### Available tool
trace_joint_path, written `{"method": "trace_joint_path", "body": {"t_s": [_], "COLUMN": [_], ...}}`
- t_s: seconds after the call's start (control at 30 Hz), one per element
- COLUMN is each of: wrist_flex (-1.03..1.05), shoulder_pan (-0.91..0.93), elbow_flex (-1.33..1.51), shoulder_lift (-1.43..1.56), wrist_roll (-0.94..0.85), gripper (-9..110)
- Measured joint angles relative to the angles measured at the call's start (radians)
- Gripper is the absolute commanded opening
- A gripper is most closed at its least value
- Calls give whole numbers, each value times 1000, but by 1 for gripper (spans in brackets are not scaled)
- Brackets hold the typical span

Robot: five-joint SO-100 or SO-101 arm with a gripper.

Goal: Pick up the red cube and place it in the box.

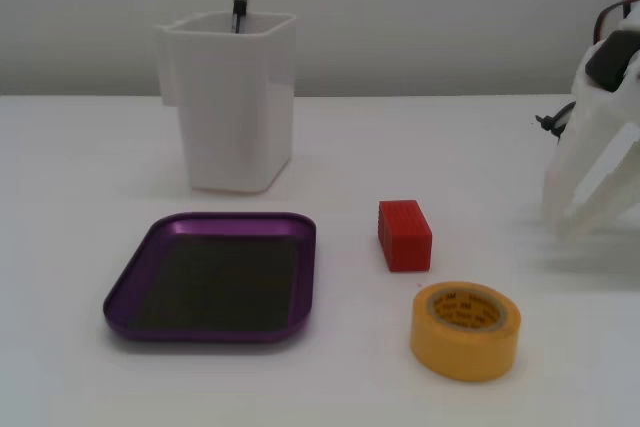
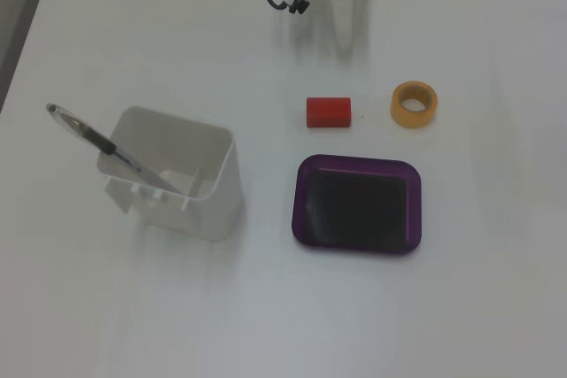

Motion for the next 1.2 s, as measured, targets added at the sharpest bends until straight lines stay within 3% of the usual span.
{"method": "trace_joint_path", "body": {"t_s": [0.7, 1.03, 1.2], "wrist_flex": [0, 0, 0], "shoulder_pan": [0, 5, -2], "elbow_flex": [-17, -302, -472], "shoulder_lift": [0, -35, -273], "wrist_roll": [-6, -11, -186], "gripper": [-1, 0, 0]}}
